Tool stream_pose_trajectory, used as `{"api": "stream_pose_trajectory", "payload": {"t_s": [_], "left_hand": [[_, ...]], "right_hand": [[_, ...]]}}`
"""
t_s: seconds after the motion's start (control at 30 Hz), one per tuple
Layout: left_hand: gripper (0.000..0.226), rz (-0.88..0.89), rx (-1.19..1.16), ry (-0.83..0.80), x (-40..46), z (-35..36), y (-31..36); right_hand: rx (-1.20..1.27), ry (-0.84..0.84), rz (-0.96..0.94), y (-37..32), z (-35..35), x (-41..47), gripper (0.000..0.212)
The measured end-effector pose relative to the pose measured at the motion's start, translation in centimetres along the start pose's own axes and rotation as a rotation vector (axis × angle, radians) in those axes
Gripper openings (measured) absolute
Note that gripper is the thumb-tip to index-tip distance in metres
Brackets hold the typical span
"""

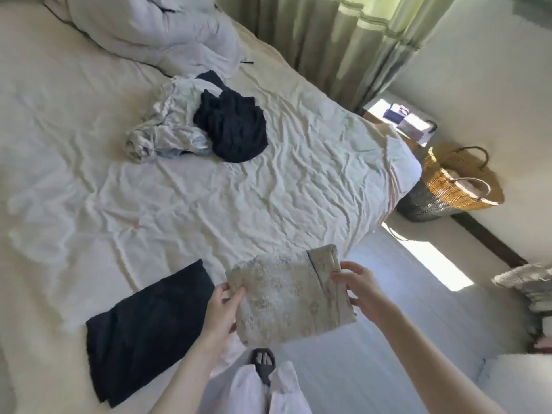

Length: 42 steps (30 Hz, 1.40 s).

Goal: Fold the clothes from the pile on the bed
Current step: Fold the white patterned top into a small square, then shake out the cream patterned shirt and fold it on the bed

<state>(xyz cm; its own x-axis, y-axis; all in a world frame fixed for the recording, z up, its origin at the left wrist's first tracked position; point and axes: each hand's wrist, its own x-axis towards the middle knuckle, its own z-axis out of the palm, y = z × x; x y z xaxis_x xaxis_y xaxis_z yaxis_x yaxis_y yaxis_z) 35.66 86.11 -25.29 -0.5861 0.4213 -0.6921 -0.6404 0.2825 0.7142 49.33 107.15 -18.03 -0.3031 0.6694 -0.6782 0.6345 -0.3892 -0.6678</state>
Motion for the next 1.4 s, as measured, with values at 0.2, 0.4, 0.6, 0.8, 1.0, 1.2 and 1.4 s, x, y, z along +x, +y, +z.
{"api": "stream_pose_trajectory", "payload": {"t_s": [0.2, 0.4, 0.6, 0.8, 1.0, 1.2, 1.4], "left_hand": [[0.021, 0.029, -0.087, 0.197, 7.9, 0.7, -1.0], [0.029, 0.043, 0.016, 0.332, 15.4, 0.1, -3.8], [0.034, -0.022, 0.212, 0.388, 18.5, -0.5, -5.0], [0.057, 0.107, 0.49, 0.324, 13.4, -3.0, -0.8], [0.053, 0.478, 0.831, 0.477, 4.1, -9.0, 2.9], [0.054, 0.525, 0.958, 0.612, -4.9, -17.4, 4.5], [0.056, 0.491, 0.899, 0.674, -12.9, -28.9, 3.3]], "right_hand": [[-0.201, -0.125, -0.115, -3.9, 5.3, 11.5, 0.022], [-0.289, -0.156, -0.151, -2.8, 10.4, 22.0, 0.024], [-0.376, -0.065, -0.106, 0.5, 12.7, 27.2, 0.031], [-0.793, -0.069, -0.489, -1.4, 12.3, 20.3, 0.053], [-0.984, -0.151, -0.924, -4.1, 14.5, 8.6, 0.059], [-1.09, -0.238, -1.101, -5.9, 20.0, -2.4, 0.064], [-1.089, -0.308, -1.195, -5.2, 27.3, -12.8, 0.075]]}}
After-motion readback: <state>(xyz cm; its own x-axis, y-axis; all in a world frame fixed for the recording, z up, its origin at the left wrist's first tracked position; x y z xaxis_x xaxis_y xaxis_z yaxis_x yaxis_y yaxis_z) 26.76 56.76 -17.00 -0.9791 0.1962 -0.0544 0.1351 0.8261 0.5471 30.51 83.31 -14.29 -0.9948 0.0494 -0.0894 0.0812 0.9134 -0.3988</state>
